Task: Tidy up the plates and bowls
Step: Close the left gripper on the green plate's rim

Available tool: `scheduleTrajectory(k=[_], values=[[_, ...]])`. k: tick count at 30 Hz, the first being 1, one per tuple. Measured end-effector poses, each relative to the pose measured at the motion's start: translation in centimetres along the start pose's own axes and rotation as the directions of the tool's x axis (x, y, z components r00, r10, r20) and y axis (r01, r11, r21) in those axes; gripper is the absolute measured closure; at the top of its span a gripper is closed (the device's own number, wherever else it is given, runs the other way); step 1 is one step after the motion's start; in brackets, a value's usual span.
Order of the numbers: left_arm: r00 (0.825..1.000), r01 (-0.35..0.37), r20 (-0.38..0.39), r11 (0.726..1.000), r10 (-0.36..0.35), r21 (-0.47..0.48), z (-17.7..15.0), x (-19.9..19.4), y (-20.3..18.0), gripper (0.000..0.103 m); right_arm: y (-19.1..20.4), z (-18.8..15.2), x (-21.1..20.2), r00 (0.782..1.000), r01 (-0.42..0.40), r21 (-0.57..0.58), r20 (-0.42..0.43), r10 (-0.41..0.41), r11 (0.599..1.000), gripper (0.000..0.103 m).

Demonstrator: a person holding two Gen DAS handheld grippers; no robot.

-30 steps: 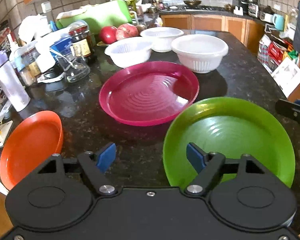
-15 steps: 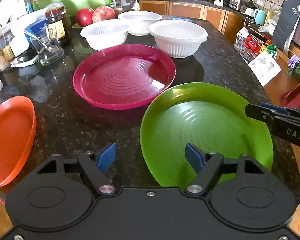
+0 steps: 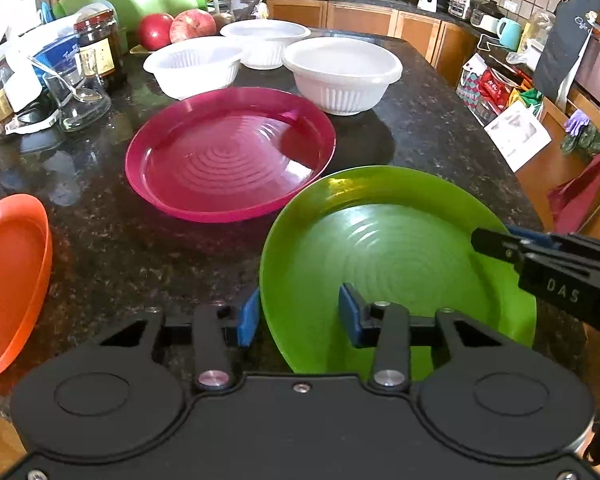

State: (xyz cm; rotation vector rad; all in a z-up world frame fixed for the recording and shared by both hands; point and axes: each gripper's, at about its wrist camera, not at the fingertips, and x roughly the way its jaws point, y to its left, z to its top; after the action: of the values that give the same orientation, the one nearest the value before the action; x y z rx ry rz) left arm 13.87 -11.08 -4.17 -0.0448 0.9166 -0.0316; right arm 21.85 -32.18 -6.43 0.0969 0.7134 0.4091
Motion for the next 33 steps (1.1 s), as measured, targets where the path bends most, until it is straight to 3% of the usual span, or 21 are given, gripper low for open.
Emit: scheduleTrajectory(k=[8,12,24,26,28,33], values=[[0.999,0.041,-0.017,0.999,-0.042,-0.022,0.1,0.1,0.7,0.054,0.6,-0.4,0.0,1.0,0.018,-0.07,0.027,-0.017,0.997,0.081],[1.0,-0.013,0.006,1.0,0.013,0.024,-0.2,-0.1,-0.5,0.053,1.5,-0.7,0.1,0.998,0.06,-0.133,0.042,-0.055,0.989,0.08],[1.0,0.0,-0.001,1.0,0.0,0.014,-0.1,-0.1,-0.1,0.054,1.0,-0.5,0.2,0.999,0.037,-0.105,0.038,-0.033,0.994,0.084],[1.0,-0.015,0.011,1.0,0.015,0.007,-0.2,-0.2,-0.1,0.06,1.0,-0.5,0.3,0.998,0.048,-0.1,0.037,-0.044,0.994,0.088],[0.999,-0.046,0.018,0.999,0.046,0.002,-0.4,-0.3,-0.1,0.076,1.1,-0.5,0.3,0.998,0.059,-0.094,0.035,-0.056,0.994,0.091],[0.999,-0.047,0.017,0.999,0.047,-0.021,-0.5,-0.5,0.4,0.084,1.1,-0.6,0.3,0.998,0.058,-0.075,0.032,-0.056,0.996,0.092]])
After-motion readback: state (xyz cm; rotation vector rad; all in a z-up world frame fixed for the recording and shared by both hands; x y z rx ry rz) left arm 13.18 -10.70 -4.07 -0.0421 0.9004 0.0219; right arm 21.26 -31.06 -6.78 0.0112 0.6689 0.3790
